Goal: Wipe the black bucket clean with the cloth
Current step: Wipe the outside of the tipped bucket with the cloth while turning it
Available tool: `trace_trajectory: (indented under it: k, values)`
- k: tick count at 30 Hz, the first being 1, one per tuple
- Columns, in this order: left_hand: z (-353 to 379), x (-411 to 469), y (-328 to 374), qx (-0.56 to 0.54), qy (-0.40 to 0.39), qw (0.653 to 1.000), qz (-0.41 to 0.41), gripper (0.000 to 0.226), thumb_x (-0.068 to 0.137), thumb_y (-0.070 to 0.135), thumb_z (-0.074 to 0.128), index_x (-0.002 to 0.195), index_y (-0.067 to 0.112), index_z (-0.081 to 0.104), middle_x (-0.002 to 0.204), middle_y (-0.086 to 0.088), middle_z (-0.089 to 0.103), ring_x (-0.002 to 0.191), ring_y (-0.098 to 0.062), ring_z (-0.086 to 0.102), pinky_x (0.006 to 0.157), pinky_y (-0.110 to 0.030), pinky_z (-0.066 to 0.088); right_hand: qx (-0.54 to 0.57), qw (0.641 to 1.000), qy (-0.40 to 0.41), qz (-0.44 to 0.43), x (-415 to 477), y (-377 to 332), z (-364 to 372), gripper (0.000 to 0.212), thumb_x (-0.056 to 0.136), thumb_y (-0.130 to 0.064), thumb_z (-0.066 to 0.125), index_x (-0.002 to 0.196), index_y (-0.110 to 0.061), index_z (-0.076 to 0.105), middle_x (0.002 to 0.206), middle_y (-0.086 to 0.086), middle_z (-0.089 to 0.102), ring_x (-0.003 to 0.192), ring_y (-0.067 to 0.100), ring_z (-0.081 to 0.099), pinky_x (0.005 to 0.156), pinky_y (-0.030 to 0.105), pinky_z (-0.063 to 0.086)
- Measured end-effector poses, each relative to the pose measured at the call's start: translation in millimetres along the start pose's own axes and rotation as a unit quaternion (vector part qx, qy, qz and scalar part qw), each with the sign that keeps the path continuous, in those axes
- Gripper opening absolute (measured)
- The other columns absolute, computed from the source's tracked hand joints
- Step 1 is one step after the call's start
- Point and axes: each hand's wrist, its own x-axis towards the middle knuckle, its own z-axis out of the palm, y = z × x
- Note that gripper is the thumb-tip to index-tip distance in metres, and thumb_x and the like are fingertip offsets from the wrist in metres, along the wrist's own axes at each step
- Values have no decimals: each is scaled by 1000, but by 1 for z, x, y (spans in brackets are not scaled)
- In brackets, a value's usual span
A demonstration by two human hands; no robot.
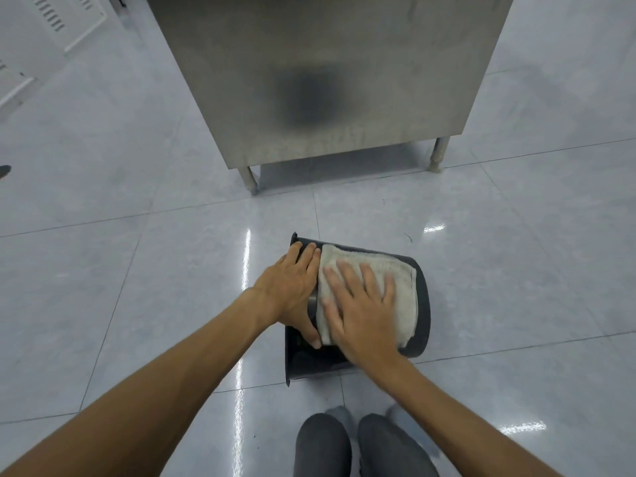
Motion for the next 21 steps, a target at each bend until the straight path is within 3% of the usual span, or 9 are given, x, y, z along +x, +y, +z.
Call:
trace_trajectory:
  k: [3, 7, 14, 21]
  values:
    - [-3, -3, 2, 3, 5, 1000, -6, 155, 48, 92, 65, 154, 2, -4, 163, -15, 2, 148, -36, -1, 122, -45, 11, -14, 997, -60, 35, 42, -1, -8, 53, 104, -52, 29, 151, -33, 46, 157, -6, 48, 143, 26, 41, 115, 63, 23]
    - [7, -21, 12, 54, 32, 997, -37, 148, 59, 94, 53, 152, -3, -10, 162, -23, -9, 148, -41, -15, 120, -56, 0, 5, 998, -61, 32, 53, 6, -10, 58, 100, -56, 29, 148, -32, 51, 154, -5, 52, 139, 28, 47, 111, 63, 26]
    - [29, -39, 24, 42, 66, 991, -111, 150, 60, 88, 62, 149, -1, -21, 160, -25, -18, 142, -49, -25, 117, -61, 0, 32, 993, -88, 67, 90, -2, -12, 68, 97, -65, 21, 144, -31, 55, 148, -6, 58, 134, 29, 52, 108, 65, 28]
    - [32, -20, 14, 33, 59, 989, -134, 155, 54, 91, 60, 149, 1, -22, 160, -24, -20, 141, -49, -27, 116, -62, -1, -4, 995, -95, 9, 98, 11, -5, 76, 97, -75, 13, 151, -32, 44, 157, -3, 49, 139, 31, 48, 108, 68, 31]
